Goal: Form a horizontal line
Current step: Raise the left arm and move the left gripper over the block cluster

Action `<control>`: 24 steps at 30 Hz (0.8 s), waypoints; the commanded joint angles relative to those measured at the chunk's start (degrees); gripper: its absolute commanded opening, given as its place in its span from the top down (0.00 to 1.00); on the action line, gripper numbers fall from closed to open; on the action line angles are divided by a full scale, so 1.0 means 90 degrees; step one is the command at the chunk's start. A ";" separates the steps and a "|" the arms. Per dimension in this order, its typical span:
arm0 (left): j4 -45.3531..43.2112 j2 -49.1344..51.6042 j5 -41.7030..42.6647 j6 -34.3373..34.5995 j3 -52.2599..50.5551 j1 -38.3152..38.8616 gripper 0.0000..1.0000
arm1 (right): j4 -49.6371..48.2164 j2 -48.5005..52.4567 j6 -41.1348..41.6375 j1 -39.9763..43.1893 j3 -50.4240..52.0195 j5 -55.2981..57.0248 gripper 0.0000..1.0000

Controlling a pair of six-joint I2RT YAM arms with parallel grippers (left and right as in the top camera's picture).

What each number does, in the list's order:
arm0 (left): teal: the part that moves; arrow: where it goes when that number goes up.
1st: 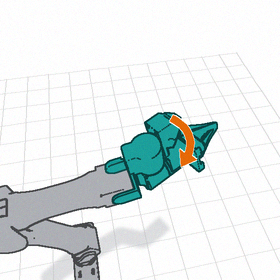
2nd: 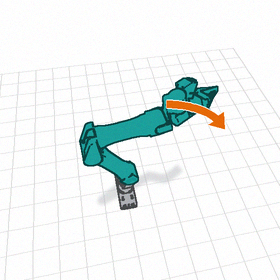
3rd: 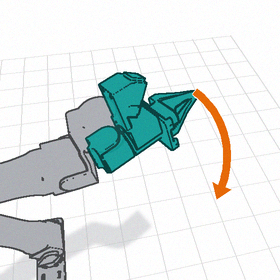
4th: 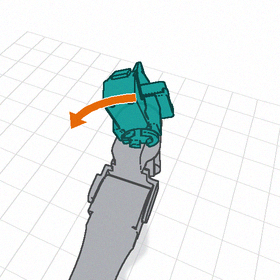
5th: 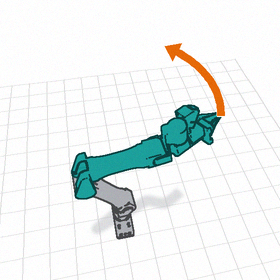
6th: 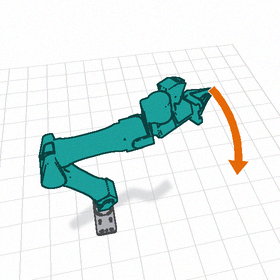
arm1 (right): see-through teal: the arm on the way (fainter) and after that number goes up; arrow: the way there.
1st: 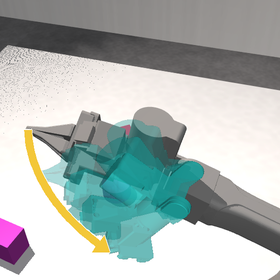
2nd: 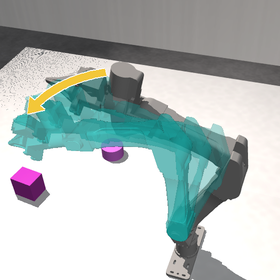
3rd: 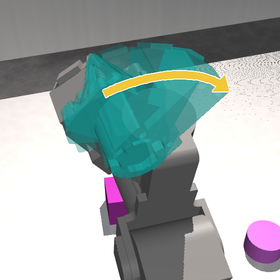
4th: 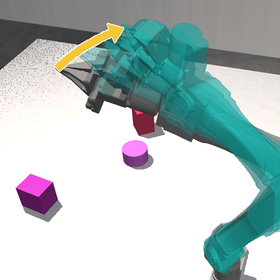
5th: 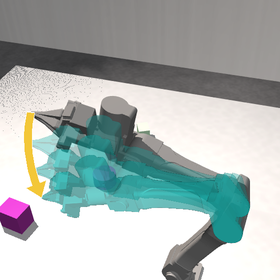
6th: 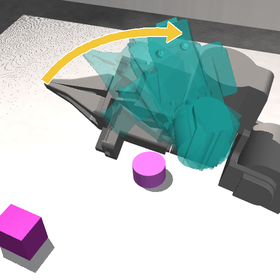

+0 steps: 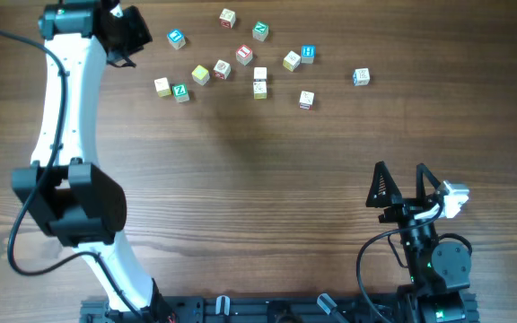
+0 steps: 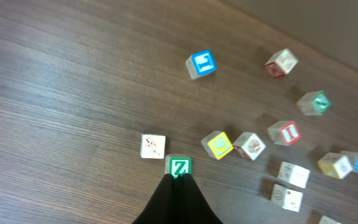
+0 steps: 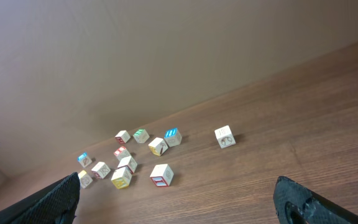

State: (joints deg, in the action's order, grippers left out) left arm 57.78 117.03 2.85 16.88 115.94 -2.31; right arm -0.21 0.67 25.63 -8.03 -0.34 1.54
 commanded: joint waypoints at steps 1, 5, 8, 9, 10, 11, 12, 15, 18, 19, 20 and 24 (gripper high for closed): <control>-0.0095 0.0301 -0.0163 0.0083 0.0058 0.0012 0.96 | -0.0022 -0.0044 0.0005 0.0027 0.0005 -0.0078 0.00; -0.0134 0.0544 -0.0165 0.0080 0.0058 0.0012 0.96 | -0.0022 -0.0044 0.0005 0.0027 0.0005 -0.0078 0.00; -0.0158 0.0605 -0.0163 0.0080 0.0058 0.0012 0.96 | -0.0024 -0.0044 0.0005 0.0027 0.0005 -0.0078 0.00; -0.0163 0.0607 -0.0163 0.0080 0.0058 0.0012 0.96 | -0.0024 -0.0044 0.0005 0.0027 0.0005 -0.0078 0.00; -0.0160 0.0607 -0.0163 0.0080 0.0058 0.0012 0.96 | -0.0024 -0.0044 0.0005 0.0027 0.0005 -0.0078 0.00; -0.0160 0.0607 -0.0163 0.0080 0.0058 0.0012 0.96 | -0.0024 -0.0044 0.0002 0.0027 0.0005 -0.0078 0.00; -0.0158 0.0607 -0.0163 0.0080 0.0058 0.0012 0.96 | -0.0024 -0.0044 0.0005 0.0027 0.0005 -0.0078 0.00; -0.0160 0.0607 -0.0163 0.0080 0.0058 0.0012 0.96 | -0.0022 -0.0044 0.0005 0.0027 0.0005 -0.0078 0.00; -0.0163 0.0607 -0.0165 0.0080 0.0058 0.0012 0.96 | -0.0022 -0.0044 0.0002 0.0027 0.0005 -0.0078 0.00; -0.0187 0.0607 -0.0165 0.0080 0.0058 0.0012 0.96 | -0.0024 -0.0044 0.0002 0.0027 0.0005 -0.0078 0.00; -0.0221 0.0607 -0.0165 0.0080 0.0058 0.0012 0.95 | -0.0024 -0.0044 0.0005 0.0027 0.0005 -0.0078 0.00; -0.0471 0.0619 -0.0163 0.0080 0.0058 0.0012 0.96 | -0.0022 -0.0044 0.0005 0.0027 0.0005 -0.0078 0.00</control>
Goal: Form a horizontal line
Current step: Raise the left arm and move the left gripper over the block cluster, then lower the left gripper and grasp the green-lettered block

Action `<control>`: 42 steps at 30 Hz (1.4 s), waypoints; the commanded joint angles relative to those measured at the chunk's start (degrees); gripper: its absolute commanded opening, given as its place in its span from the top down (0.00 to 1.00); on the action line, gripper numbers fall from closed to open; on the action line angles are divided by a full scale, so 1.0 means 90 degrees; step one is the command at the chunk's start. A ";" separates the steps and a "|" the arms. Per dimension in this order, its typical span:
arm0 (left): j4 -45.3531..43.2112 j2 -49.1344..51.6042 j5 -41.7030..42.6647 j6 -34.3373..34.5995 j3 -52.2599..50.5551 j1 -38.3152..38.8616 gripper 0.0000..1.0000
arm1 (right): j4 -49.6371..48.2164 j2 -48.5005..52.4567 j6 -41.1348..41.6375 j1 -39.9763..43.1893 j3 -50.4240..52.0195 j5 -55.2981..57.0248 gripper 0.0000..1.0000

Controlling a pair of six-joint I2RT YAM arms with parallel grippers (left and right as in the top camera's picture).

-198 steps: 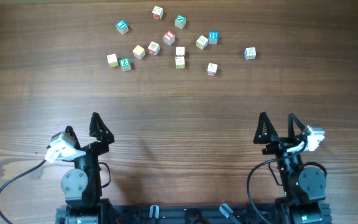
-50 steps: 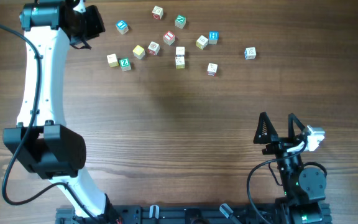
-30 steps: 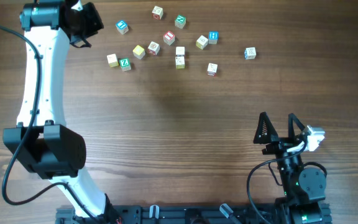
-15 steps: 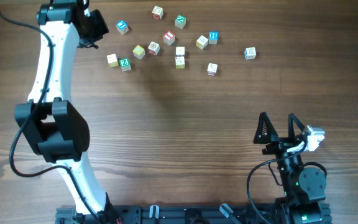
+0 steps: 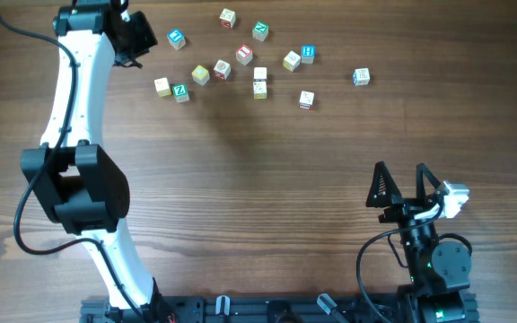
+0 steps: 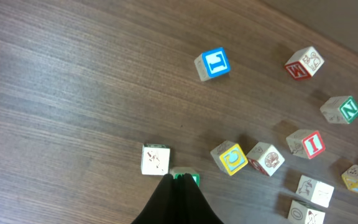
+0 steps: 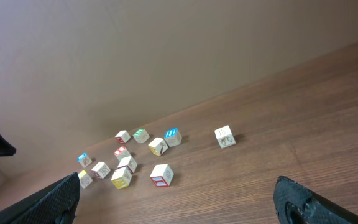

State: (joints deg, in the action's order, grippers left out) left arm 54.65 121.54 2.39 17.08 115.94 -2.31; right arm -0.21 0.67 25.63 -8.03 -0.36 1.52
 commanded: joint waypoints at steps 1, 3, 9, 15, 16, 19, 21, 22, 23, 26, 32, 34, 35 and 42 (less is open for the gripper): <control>-0.0153 0.0124 -0.0109 0.0061 0.0058 0.0015 0.96 | -0.0024 -0.0044 0.0002 0.0027 0.0007 -0.0075 0.00; -0.0294 0.0216 -0.0109 0.0061 0.0058 0.0039 0.92 | -0.0024 -0.0044 0.0005 0.0027 0.0007 -0.0075 0.00; -0.0743 0.0571 -0.0107 0.0058 0.0058 0.0078 0.51 | -0.0022 -0.0044 0.0005 0.0027 0.0007 -0.0075 0.00; -0.1008 0.0658 -0.0104 0.0058 0.0058 0.0104 0.04 | -0.0024 -0.0044 0.0005 0.0027 0.0007 -0.0075 0.00; -0.1010 0.0716 -0.0104 0.0058 0.0058 0.0121 0.03 | -0.0024 -0.0044 0.0005 0.0027 0.0007 -0.0073 0.00; -0.1052 0.0908 -0.0104 0.0058 0.0058 0.0165 0.02 | -0.0022 -0.0044 0.0005 0.0027 0.0007 -0.0075 0.00; -0.1008 0.0964 -0.0107 0.0058 0.0058 0.0192 0.02 | -0.0024 -0.0044 0.0005 0.0027 0.0007 -0.0075 0.01; -0.1001 0.0971 -0.0107 0.0058 0.0058 0.0192 0.02 | -0.0022 -0.0044 0.0002 0.0027 0.0007 -0.0075 0.00; -0.1001 0.0971 -0.0107 0.0058 0.0058 0.0192 0.02 | -0.0024 -0.0044 0.0005 0.0027 0.0007 -0.0075 0.00; -0.0903 0.0974 -0.0107 0.0058 0.0058 0.0192 0.00 | -0.0024 -0.0044 0.0002 0.0027 0.0007 -0.0075 0.00; -0.0736 0.0974 -0.0104 0.0058 0.0058 0.0192 0.00 | -0.0022 -0.0044 0.0005 0.0027 0.0007 -0.0075 0.00; -0.0559 0.0974 -0.0107 0.0058 0.0058 0.0192 0.02 | -0.0024 -0.0044 0.0002 0.0027 0.0007 -0.0075 0.00; -0.0481 0.0974 -0.0107 0.0058 0.0058 0.0192 0.04 | -0.0022 -0.0044 0.0005 0.0027 0.0007 -0.0075 0.00; 0.0029 0.0974 -0.0109 0.0058 0.0022 0.0192 0.29 | -0.0022 -0.0044 0.0002 0.0027 0.0007 -0.0075 0.00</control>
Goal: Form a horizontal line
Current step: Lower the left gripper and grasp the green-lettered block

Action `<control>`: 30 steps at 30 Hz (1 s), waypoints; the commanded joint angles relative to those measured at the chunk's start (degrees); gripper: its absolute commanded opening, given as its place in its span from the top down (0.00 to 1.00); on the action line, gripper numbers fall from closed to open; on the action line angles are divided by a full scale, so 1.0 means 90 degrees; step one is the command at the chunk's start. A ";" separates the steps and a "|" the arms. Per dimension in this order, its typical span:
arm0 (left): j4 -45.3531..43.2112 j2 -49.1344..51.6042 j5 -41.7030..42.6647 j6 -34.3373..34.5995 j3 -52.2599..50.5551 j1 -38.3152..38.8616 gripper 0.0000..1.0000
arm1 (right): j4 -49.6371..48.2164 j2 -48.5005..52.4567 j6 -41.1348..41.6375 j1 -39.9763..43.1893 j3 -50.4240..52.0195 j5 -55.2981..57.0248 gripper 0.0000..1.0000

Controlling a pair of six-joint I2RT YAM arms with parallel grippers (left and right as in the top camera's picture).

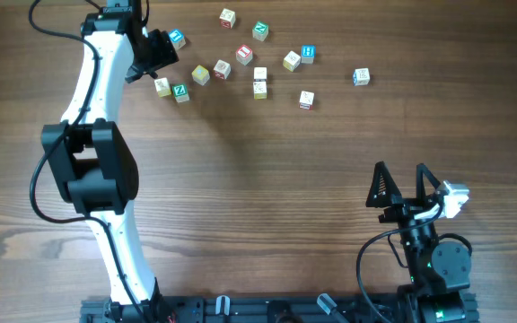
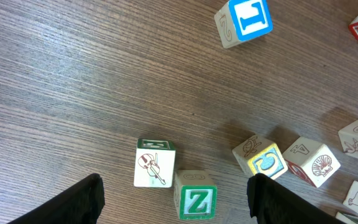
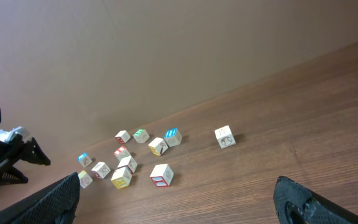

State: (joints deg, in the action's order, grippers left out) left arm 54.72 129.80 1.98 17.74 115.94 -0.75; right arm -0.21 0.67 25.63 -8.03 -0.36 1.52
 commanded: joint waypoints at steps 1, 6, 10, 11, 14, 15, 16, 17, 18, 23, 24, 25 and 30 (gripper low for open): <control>0.0024 0.0056 -0.0061 -0.0012 0.0005 0.0019 0.35 | -0.0022 -0.0044 0.0005 0.0027 0.0007 -0.0075 0.00; -0.0350 0.0056 -0.0131 -0.0015 -0.0624 0.0024 0.45 | -0.0022 -0.0044 0.0005 0.0027 0.0007 -0.0075 0.00; -0.0719 0.0056 -0.0350 -0.0015 -0.0935 0.0027 0.43 | -0.0024 -0.0044 0.0002 0.0027 0.0007 -0.0075 0.00; -0.0770 0.0056 -0.0350 -0.0015 -0.1010 0.0027 0.43 | -0.0024 -0.0044 0.0002 0.0027 0.0007 -0.0075 0.00; -0.1107 0.0056 -0.0350 -0.0015 -0.1328 0.0027 0.43 | -0.0024 -0.0044 0.0002 0.0027 0.0007 -0.0075 0.00; -0.1299 0.0056 -0.0350 -0.0017 -0.1494 0.0027 0.43 | -0.0022 -0.0044 0.0002 0.0027 0.0007 -0.0075 0.00; -0.1445 0.0056 -0.0350 -0.0015 -0.1615 0.0027 0.45 | -0.0022 -0.0044 0.0005 0.0027 0.0007 -0.0075 0.00; -0.1537 0.0056 -0.0347 -0.0015 -0.1673 0.0027 0.46 | -0.0024 -0.0044 0.0002 0.0027 0.0007 -0.0075 0.00; -0.1613 0.0056 -0.0347 -0.0017 -0.1715 0.0027 0.46 | -0.0024 -0.0044 0.0002 0.0027 0.0007 -0.0075 0.00; -0.1705 0.0056 -0.0350 -0.0017 -0.1763 0.0027 0.55 | -0.0022 -0.0044 0.0002 0.0027 0.0007 -0.0075 0.00; -0.1702 0.0056 -0.0350 -0.0017 -0.1763 0.0027 0.58 | -0.0024 -0.0044 0.0002 0.0027 0.0007 -0.0075 0.00; -0.1702 0.0056 -0.0350 -0.0017 -0.1763 0.0027 0.62 | -0.0024 -0.0044 0.0002 0.0027 0.0007 -0.0075 0.00; -0.1647 0.0056 -0.0347 -0.0017 -0.1766 0.0027 0.57 | -0.0024 -0.0044 0.0005 0.0027 0.0007 -0.0073 0.00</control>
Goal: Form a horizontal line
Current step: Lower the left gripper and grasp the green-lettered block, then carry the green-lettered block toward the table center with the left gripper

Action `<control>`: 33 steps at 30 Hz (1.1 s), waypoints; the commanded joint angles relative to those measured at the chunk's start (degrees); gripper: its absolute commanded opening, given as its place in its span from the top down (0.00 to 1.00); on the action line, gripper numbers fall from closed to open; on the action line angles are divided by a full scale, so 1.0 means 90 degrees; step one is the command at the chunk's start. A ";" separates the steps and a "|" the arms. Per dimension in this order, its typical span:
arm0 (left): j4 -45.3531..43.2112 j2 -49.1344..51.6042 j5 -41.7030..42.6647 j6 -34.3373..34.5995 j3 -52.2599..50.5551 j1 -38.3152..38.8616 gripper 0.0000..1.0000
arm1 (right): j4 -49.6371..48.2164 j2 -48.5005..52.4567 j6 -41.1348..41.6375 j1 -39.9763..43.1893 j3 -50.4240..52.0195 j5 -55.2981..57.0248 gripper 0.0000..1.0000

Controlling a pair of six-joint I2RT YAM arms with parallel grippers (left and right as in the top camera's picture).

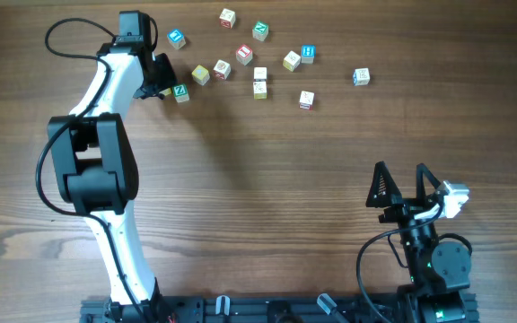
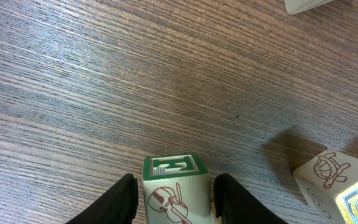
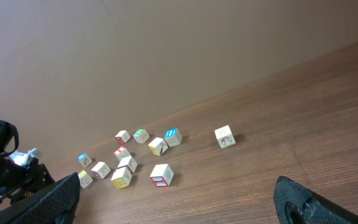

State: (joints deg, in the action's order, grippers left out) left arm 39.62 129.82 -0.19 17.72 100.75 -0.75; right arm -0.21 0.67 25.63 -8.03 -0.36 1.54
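Several lettered wooden blocks lie scattered along the far side of the table (image 1: 240, 179), from a blue one (image 1: 176, 38) on the left to another blue one (image 1: 360, 77) on the right. My left gripper (image 2: 175, 200) is down at the leftmost block, the violin block (image 2: 174, 186) with a green top. Its fingers (image 2: 122, 200) stand close on either side, open, with thin gaps showing. A green Z block (image 1: 180, 92) sits just right of it. My right gripper (image 1: 400, 187) stands open and empty near the front right.
A turtle-and-yellow block (image 2: 334, 180) lies close to the right of the left gripper. The other blocks cluster around a red-edged one (image 1: 244, 54), and a white one (image 1: 306, 99) lies further right. The left arm (image 1: 106, 108) stretches across the left side.
My left gripper has come down and nearer the violin block. Its fingers, wide apart before, now stand narrowly on both sides of that block. No block has shifted. The right arm has not moved.
First my left gripper was shut, high over the far left of the table beside the blocks. Then it was still shut and nearer the violin and Z blocks. Later it was open wide above them, and now it straddles the violin block.
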 commanded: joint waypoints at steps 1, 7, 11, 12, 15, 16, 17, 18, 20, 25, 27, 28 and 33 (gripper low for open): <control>0.0044 0.0053 -0.0107 -0.0015 -0.0078 0.0027 0.57 | -0.0024 -0.0044 0.0005 0.0027 0.0007 -0.0078 0.00; 0.0078 0.0053 -0.0107 -0.0015 -0.0078 0.0027 0.57 | -0.0022 -0.0044 0.0005 0.0027 0.0007 -0.0078 0.00; 0.0114 0.0053 -0.0109 -0.0015 -0.0114 0.0027 0.56 | -0.0024 -0.0044 0.0005 0.0027 0.0007 -0.0078 0.00; 0.0114 0.0053 -0.0109 -0.0015 -0.0124 0.0027 0.58 | -0.0024 -0.0044 0.0005 0.0027 0.0007 -0.0078 0.00; 0.0007 0.0053 -0.0112 -0.0068 -0.0124 0.0027 0.70 | -0.0022 -0.0044 0.0002 0.0027 0.0007 -0.0078 0.00; -0.0022 0.0053 -0.0112 -0.0068 -0.0124 0.0024 0.71 | -0.0024 -0.0044 0.0005 0.0027 0.0007 -0.0078 0.00; -0.0027 0.0053 -0.0109 -0.0068 -0.0124 0.0024 0.71 | -0.0024 -0.0044 0.0005 0.0027 0.0007 -0.0078 0.00; -0.0029 0.0053 -0.0112 -0.0068 -0.0124 0.0024 0.72 | -0.0022 -0.0044 0.0005 0.0027 0.0007 -0.0078 0.01; -0.0041 0.0039 -0.0112 -0.0090 -0.0121 0.0024 0.73 | -0.0024 -0.0044 0.0002 0.0027 0.0007 -0.0078 0.01; -0.0034 -0.0593 -0.0109 -0.0087 -0.0121 -0.0114 0.74 | -0.0022 -0.0044 0.0005 0.0027 0.0007 -0.0078 0.00; 0.0058 -0.1032 -0.0109 -0.0087 -0.0121 -0.0197 0.74 | -0.0024 -0.0044 0.0002 0.0027 0.0007 -0.0078 0.00; 0.0187 -0.1365 -0.0109 -0.0085 -0.0121 -0.0245 0.74 | -0.0024 -0.0044 0.0005 0.0027 0.0007 -0.0078 0.00; 0.1494 -0.2773 0.0073 -0.0083 -0.0121 -0.0204 0.75 | -0.0022 -0.0044 0.0002 0.0027 0.0007 -0.0078 0.00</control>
State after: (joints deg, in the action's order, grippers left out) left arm 47.83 110.83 -0.40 17.43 99.79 -3.14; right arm -0.21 0.67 25.63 -8.03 -0.36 1.52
